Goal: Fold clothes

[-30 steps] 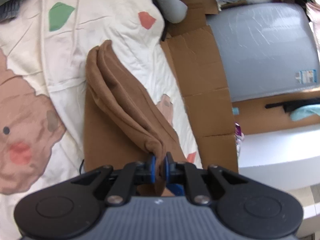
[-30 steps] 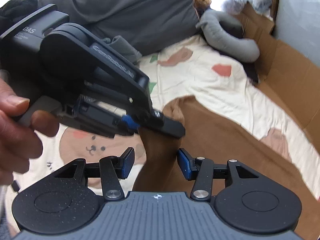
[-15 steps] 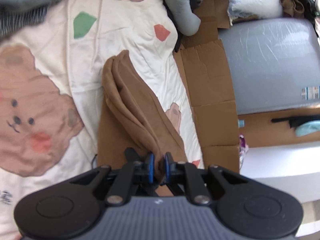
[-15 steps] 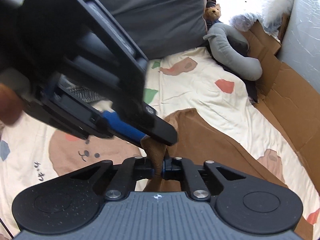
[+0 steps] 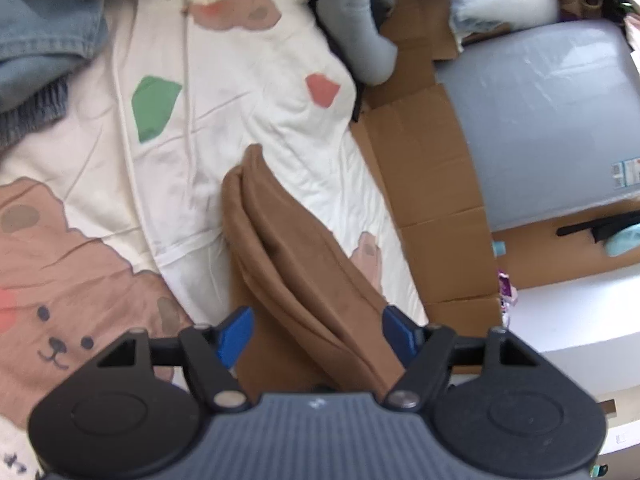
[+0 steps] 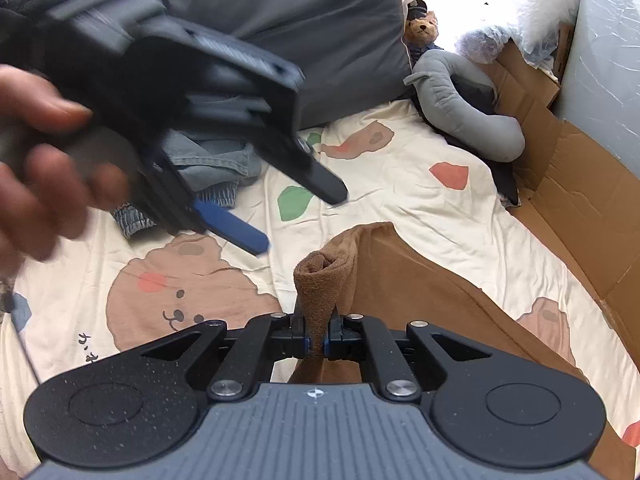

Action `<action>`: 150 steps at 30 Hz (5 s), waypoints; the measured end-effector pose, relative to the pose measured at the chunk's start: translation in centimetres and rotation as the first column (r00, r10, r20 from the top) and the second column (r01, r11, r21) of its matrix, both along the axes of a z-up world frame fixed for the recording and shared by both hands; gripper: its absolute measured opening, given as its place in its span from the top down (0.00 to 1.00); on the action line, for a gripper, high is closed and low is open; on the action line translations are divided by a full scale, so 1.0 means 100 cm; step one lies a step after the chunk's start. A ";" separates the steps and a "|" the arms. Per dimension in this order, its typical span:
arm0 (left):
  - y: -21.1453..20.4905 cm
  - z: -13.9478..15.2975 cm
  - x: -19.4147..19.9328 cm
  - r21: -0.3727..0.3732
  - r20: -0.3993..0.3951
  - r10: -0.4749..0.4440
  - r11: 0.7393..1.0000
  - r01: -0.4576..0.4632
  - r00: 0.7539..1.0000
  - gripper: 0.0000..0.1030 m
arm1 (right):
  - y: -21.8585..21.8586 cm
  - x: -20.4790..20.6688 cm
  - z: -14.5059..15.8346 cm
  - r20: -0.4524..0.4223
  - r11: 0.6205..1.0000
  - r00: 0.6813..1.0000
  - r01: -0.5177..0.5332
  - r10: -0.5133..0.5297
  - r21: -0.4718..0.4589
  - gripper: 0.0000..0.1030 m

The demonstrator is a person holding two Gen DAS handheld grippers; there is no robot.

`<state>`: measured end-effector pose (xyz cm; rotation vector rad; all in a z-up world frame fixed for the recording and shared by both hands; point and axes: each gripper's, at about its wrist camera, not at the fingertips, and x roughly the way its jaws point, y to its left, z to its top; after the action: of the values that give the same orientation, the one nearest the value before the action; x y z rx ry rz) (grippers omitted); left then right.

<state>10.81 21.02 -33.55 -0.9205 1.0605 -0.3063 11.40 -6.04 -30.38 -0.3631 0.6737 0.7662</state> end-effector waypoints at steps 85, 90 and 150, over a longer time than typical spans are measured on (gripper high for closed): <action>-0.306 0.036 0.108 0.294 0.005 -0.441 0.859 0.420 0.898 0.91 | -0.279 -0.055 -0.016 -0.404 0.641 0.780 0.624 -0.477 0.447 0.96; -0.341 0.026 0.103 0.329 -0.017 -0.479 0.826 0.457 0.878 0.91 | -0.298 -0.064 -0.031 -0.434 0.592 0.738 0.674 -0.517 0.441 0.96; -0.502 -0.050 0.059 0.396 -0.095 -0.558 0.738 0.546 0.824 0.86 | -0.399 -0.139 -0.129 -0.652 0.259 0.353 0.936 -0.671 0.240 0.98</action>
<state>16.75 -29.17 -38.56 -0.1980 1.2991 -0.5654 -2.54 -45.95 -43.31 0.8014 0.8680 -0.0787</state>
